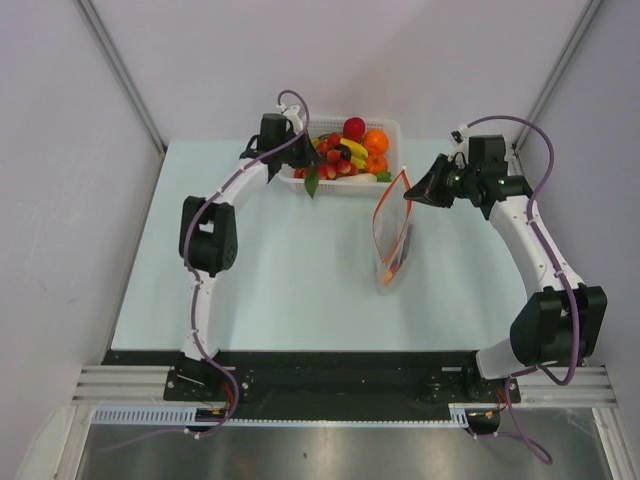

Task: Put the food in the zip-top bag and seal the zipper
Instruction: Pick up the fake fruit from the bin.

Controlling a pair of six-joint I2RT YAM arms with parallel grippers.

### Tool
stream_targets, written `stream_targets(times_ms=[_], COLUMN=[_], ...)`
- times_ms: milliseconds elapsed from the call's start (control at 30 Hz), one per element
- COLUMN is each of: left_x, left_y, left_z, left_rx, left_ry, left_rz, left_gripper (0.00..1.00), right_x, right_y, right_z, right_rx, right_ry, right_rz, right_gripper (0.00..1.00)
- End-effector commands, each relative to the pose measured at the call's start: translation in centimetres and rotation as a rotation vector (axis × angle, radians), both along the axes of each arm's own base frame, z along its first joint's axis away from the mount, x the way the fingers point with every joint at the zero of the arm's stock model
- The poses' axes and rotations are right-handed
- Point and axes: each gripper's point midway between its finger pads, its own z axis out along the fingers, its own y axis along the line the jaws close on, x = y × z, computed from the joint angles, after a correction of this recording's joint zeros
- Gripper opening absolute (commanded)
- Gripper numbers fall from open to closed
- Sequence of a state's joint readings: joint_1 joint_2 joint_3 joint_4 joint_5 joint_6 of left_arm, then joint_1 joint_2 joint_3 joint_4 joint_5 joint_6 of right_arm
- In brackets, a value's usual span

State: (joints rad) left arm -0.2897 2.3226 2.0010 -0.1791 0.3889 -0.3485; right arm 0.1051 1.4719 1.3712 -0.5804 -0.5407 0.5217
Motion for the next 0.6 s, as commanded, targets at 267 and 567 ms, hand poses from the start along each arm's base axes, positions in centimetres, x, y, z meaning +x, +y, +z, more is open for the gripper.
stream_targets(times_ms=[267, 567], left_x=[-9.1, -21.2], left_y=[-0.9, -6.5], left_z=[20.3, 25.6], left_rx=[-0.128, -0.227], left_ry=[-0.275, -0.335], left_rz=[-0.201, -0.597], left_gripper=[0.0, 0.0], right_x=[1.1, 1.9], right_y=[-0.2, -0.1], right_z=[1.1, -0.5], right_rx=[-0.11, -0.184], right_ry=[-0.123, -0.139], right_rz=[0.065, 0.182], right_gripper=[0.0, 0.0])
